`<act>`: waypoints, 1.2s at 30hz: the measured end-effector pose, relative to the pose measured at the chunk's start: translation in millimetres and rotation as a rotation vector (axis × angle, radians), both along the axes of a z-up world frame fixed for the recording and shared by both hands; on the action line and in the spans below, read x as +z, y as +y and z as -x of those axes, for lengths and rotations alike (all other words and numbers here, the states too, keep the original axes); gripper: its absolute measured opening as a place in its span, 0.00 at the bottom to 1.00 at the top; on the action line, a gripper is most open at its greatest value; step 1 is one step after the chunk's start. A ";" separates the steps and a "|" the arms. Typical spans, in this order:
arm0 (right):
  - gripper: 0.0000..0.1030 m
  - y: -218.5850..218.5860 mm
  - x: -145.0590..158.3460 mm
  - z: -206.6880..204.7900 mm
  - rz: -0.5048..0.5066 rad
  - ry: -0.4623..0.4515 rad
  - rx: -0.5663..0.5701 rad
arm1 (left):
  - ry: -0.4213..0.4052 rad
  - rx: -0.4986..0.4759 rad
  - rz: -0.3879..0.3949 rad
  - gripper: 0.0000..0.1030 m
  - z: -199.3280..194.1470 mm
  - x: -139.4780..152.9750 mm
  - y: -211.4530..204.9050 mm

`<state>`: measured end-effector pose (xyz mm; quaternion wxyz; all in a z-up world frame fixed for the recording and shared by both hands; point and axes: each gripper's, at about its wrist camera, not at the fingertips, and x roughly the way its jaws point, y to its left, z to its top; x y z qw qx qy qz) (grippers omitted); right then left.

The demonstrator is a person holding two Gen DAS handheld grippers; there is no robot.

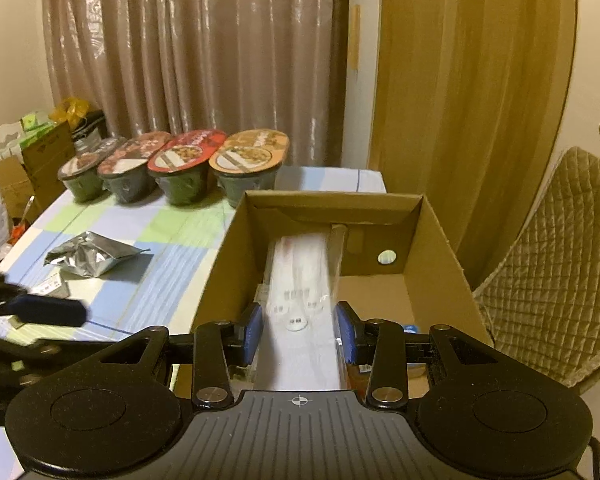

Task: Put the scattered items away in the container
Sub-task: 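Lower into the box and open the left gripper while the right releases the remote, then withdraw both grippers from the box back toward the foil pouch and ointment box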

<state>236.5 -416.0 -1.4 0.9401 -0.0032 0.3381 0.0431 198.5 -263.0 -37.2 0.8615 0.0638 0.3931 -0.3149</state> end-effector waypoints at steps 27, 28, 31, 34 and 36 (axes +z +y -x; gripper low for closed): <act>0.41 21.7 35.9 132.4 -0.189 -0.051 -0.081 | 0.050 0.159 -0.013 0.56 83.3 3.0 126.7; 0.41 27.3 38.9 137.0 -0.194 -0.055 -0.071 | 0.048 0.165 -0.016 0.57 88.1 4.7 133.3; 0.83 45.5 45.6 151.5 -0.203 -0.076 -0.042 | 0.033 0.190 -0.029 0.61 103.3 10.6 156.2; 0.86 65.4 48.9 162.6 -0.208 -0.091 0.010 | 0.017 0.224 -0.034 0.67 116.6 17.6 179.5; 0.86 78.6 48.8 167.4 -0.216 -0.085 0.040 | 0.004 0.247 -0.037 0.69 124.7 22.8 196.0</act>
